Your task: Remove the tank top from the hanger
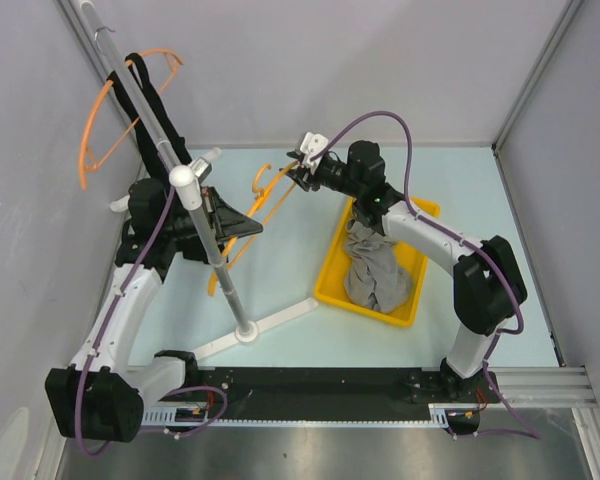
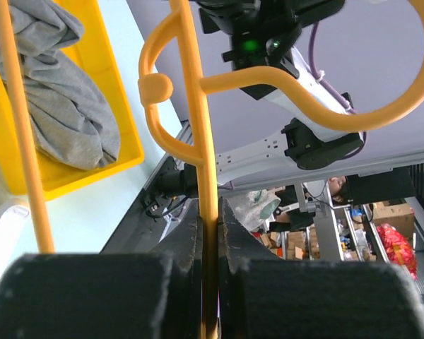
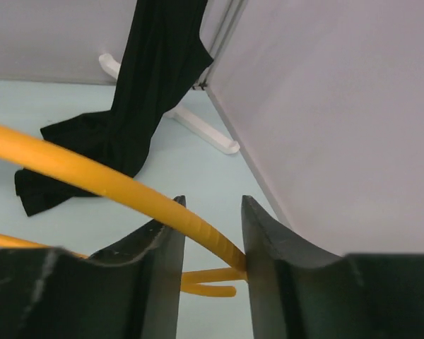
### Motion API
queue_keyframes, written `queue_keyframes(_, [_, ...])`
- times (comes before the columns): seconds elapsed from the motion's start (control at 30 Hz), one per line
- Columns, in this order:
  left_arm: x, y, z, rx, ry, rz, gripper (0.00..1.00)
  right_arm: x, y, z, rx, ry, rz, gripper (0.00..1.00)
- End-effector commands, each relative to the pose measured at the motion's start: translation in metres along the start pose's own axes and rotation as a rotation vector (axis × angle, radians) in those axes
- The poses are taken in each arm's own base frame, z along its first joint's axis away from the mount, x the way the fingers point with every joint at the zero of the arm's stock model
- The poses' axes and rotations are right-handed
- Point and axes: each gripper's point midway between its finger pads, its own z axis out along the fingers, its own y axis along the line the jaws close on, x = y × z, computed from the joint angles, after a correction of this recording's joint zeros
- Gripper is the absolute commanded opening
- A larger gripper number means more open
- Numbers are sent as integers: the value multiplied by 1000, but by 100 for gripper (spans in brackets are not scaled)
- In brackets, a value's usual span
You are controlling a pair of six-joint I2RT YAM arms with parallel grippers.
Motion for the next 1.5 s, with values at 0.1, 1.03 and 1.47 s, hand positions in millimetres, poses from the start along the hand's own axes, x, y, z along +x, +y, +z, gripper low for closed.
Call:
queue_keyframes(0.1, [-10, -16, -4, -30, -49, 165, 5, -39, -5, 3, 3, -120, -11, 0])
queue_keyframes(1.03, [-60, -13, -78, -569, -508, 758, 78, 3, -5, -12, -45, 306, -229, 0])
queue_keyframes(1.47, [-34, 12, -50, -479, -281, 644, 67, -13, -6, -25, -55, 213, -206, 0])
